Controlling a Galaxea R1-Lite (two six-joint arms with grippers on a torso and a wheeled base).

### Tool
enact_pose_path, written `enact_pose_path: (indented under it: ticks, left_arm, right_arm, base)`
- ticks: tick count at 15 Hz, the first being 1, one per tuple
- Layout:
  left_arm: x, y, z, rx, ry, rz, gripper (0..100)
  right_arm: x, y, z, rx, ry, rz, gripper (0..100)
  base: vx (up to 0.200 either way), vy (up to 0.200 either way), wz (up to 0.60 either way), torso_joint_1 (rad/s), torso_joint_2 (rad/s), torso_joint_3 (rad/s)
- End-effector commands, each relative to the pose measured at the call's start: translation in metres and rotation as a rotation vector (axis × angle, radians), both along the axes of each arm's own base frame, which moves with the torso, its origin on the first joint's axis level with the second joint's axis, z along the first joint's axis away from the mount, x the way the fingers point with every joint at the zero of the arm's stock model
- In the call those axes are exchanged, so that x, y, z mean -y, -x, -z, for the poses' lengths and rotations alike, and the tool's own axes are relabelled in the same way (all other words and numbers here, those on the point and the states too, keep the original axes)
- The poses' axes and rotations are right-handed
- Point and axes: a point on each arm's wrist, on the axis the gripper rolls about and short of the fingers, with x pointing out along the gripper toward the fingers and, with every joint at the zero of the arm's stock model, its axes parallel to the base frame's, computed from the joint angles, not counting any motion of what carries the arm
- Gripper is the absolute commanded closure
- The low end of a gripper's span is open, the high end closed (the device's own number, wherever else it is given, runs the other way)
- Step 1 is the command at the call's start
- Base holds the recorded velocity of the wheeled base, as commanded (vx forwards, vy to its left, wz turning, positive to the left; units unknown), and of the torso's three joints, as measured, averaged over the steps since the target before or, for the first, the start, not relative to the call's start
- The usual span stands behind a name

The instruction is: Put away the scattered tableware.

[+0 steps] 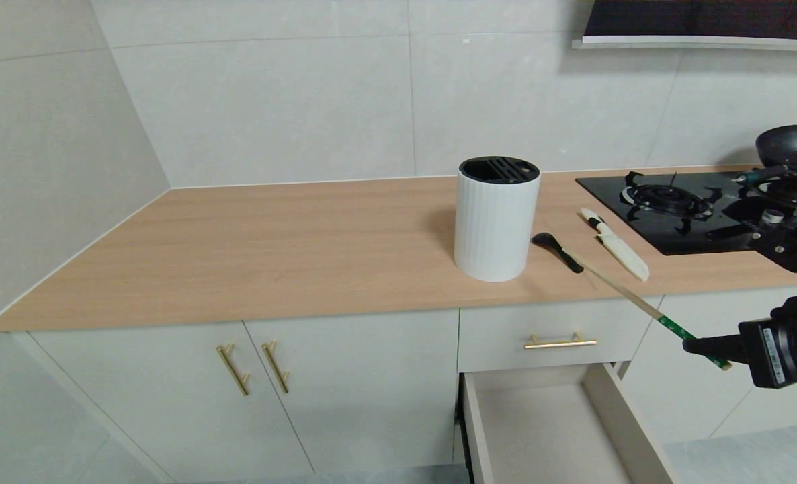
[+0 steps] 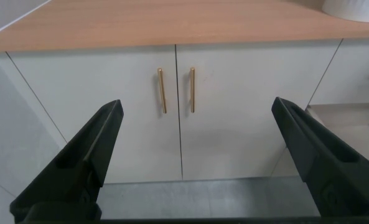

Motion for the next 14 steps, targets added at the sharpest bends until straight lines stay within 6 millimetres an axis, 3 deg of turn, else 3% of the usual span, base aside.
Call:
enact_pose_path:
  ticks: [1, 6, 14]
  left_arm:
    - [0.0, 0.0, 0.0, 0.0, 0.0, -0.001, 0]
    - [0.0, 0.0, 0.0, 0.0, 0.0, -0.001, 0]
    - [0.0, 0.0, 0.0, 0.0, 0.0, -0.001, 0]
  right_arm:
    - [0.002, 0.012, 0.002, 0.018, 0.023, -0.029, 100]
    - [-0.006, 0.014, 0.017, -0.021, 0.073, -0.125, 100]
    - [-0.022, 0.014, 0.033, -0.079, 0.089, -0.211, 100]
  base:
    - [0.0, 0.0, 0.0, 0.0, 0.0, 0.0]
    - [0.0, 0.0, 0.0, -0.017, 0.03, 0.019]
    - [0.0, 0.0, 0.0, -0.189, 0.46, 0.262]
